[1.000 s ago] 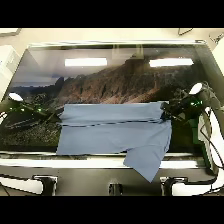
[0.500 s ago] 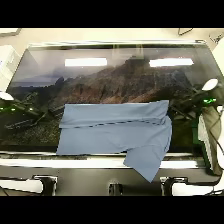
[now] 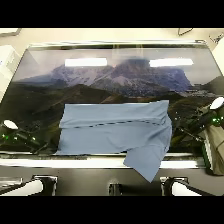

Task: Fold the clothes and pants, and hang the long-sleeved shirts on hangers.

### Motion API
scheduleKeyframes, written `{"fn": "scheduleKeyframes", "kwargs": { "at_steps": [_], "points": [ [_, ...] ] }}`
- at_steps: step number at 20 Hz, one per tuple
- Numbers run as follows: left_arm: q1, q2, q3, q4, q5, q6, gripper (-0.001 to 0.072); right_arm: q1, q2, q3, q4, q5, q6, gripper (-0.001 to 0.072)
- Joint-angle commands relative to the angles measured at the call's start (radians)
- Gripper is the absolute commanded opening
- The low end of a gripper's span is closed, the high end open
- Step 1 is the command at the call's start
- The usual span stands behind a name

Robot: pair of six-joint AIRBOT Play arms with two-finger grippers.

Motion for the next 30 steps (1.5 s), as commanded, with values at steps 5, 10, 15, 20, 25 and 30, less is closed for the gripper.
{"fn": "scheduleKeyframes", "kwargs": {
  "at_steps": [5,10,15,20,25,30],
  "points": [
    [0.002,0.040,-0.107,-0.064,0.100,0.032,0.0284,-0.003,0.020,-0.040,0.016,0.000,-0.010,0.0496],
    [0.004,0.040,-0.106,-0.079,0.120,0.025,0.0249,-0.003,0.020,-0.040,0.015,0.002,-0.011,0.0495],
    [0.004,0.040,-0.107,-0.079,0.101,0.025,0.0095,-0.003,0.020,-0.040,0.015,-0.006,-0.010,0.0495],
    [0.004,0.040,-0.107,-0.079,0.077,0.026,0.0021,-0.003,0.034,-0.114,0.015,-0.018,-0.017,0.0495],
    [0.004,0.041,-0.106,-0.079,0.078,0.026,0.0021,-0.003,0.049,-0.360,0.131,-0.160,-0.103,0.0498],
    [0.004,0.052,-0.106,-0.079,0.077,0.025,0.0021,-0.003,0.049,-0.446,0.241,-0.254,-0.136,0.0493]
  ]
}}
